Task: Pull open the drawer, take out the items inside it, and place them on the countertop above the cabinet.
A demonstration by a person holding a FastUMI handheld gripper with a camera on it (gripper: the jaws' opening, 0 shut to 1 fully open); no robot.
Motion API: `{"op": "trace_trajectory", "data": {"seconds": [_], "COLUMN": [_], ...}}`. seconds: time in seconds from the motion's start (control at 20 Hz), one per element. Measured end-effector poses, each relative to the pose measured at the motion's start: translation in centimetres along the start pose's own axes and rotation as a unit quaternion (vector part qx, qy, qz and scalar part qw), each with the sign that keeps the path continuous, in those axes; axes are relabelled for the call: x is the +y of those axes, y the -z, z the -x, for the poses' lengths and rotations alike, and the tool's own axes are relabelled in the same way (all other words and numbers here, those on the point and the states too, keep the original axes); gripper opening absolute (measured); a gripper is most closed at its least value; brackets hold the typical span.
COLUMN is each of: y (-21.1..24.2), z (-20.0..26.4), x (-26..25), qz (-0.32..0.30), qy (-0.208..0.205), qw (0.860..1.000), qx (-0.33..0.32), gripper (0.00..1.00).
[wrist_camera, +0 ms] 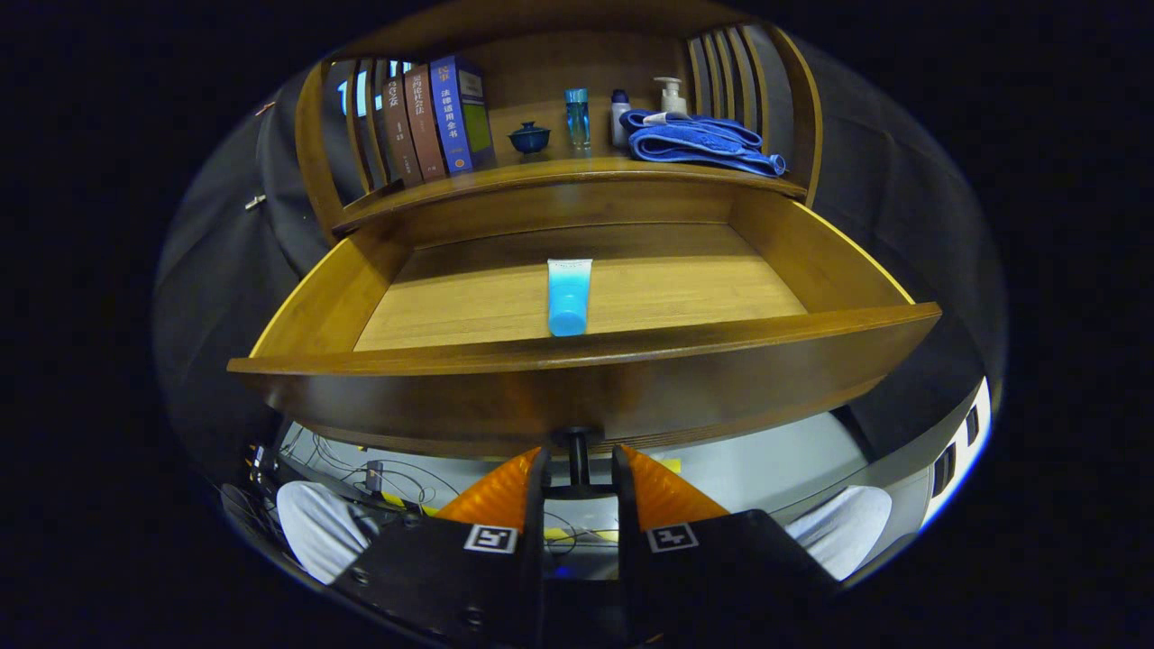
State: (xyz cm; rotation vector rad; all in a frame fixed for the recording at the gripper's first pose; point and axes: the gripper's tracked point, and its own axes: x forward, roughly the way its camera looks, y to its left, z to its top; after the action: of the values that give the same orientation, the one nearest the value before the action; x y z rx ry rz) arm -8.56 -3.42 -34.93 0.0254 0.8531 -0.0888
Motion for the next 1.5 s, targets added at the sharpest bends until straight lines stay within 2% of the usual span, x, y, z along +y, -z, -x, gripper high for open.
{"op": "trace_trajectory", "data": {"seconds": [0.1, 0.25, 0.4, 0.55, 0.8, 1.1, 1.25, 1.5], "y": [1.0, 1.9, -0.9, -6.0, -13.4, -17.0, -16.2, -13.8], "z": [0.1, 1.8, 5.0, 7.5, 4.9, -2.9, -6.9, -11.6], "x": [-0.4, -0.9, -1.0, 0.3, 1.9, 3.1, 3.1, 1.9], "qz": [-0.003, -0.03, -0.047, -0.051, -0.038, -0.024, -0.027, -0.01], "qy": [0.006, 0.012, 0.017, 0.001, -0.015, -0.007, -0.001, 0.032], "qw": [1.0, 0.999, 0.999, 0.997, 0.996, 1.0, 0.998, 0.987], "qx": [0.019, 0.036, 0.0, -0.057, -0.085, -0.015, 0.057, 0.157], "gripper": [0.47, 0.98, 0.99, 1.0, 1.0, 1.0, 1.0, 1.0]}}
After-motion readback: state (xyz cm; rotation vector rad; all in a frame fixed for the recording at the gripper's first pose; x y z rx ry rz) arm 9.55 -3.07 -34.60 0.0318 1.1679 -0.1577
